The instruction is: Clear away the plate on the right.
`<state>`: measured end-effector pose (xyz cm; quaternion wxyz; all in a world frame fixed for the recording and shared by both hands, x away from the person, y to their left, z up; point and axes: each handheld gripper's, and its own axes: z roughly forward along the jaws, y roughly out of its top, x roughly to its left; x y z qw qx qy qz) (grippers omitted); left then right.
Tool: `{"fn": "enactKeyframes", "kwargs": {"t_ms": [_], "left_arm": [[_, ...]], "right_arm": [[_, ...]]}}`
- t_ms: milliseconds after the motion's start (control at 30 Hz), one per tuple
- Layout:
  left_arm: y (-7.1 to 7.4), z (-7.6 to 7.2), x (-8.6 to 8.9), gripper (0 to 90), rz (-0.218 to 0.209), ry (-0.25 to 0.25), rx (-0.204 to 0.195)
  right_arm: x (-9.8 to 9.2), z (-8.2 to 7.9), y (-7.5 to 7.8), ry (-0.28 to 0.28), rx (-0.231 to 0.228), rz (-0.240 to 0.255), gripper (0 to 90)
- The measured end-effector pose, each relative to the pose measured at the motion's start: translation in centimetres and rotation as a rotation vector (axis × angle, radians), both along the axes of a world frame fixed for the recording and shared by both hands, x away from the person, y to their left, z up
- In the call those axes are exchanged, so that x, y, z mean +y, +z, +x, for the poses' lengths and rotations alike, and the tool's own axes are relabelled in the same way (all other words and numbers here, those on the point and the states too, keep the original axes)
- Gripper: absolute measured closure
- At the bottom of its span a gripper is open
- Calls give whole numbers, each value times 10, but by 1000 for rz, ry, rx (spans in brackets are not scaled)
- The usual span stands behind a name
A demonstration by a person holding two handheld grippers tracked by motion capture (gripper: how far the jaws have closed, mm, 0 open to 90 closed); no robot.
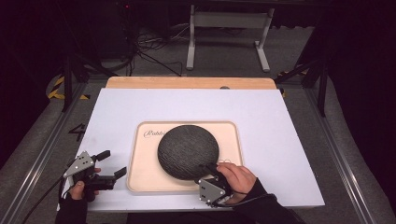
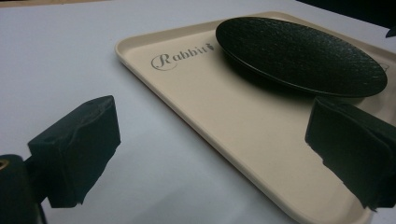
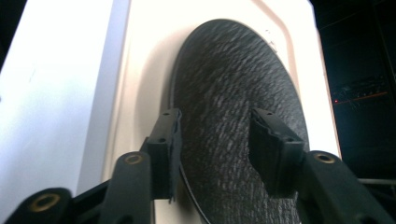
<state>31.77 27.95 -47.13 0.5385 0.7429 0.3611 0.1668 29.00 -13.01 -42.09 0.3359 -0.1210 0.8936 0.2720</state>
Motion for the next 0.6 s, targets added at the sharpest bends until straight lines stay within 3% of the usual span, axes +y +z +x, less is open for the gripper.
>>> {"fn": "enactKeyframes", "kwargs": {"t_ms": [133, 333, 600], "left_arm": [[0, 0, 0, 39, -2, 0, 2], [0, 0, 0, 39, -2, -1, 1], [0, 0, 0, 39, -1, -1, 0]], "right_arm": [[-9, 4, 8, -16, 14, 67, 466], [-24, 12, 16, -89, 77, 238, 376], [-43, 18, 28, -128, 118, 384, 275]]}}
